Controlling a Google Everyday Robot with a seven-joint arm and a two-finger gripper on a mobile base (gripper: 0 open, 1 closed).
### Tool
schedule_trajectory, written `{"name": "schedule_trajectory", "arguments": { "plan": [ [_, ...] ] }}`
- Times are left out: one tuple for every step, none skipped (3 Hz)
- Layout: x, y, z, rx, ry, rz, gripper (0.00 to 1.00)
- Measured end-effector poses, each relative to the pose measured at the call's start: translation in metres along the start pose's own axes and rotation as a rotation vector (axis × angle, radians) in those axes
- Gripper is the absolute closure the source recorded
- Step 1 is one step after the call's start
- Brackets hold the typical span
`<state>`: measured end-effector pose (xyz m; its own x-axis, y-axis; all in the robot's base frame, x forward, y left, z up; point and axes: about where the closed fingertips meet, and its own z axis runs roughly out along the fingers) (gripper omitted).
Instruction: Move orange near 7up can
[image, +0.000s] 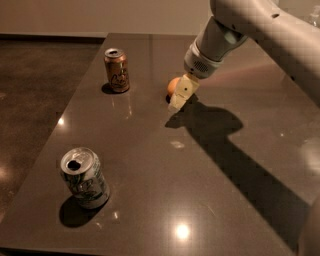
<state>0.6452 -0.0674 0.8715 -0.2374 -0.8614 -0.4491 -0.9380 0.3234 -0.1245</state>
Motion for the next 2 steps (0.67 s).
{"name": "schedule_trajectory", "arguments": {
  "plan": [
    [-0.0030,-0.0068,0.0081,-0.011,0.001,0.001,0.00],
    [-0.0052,-0.0090,0.0136,-0.032,-0.005,0.005,0.16]
  ]
}}
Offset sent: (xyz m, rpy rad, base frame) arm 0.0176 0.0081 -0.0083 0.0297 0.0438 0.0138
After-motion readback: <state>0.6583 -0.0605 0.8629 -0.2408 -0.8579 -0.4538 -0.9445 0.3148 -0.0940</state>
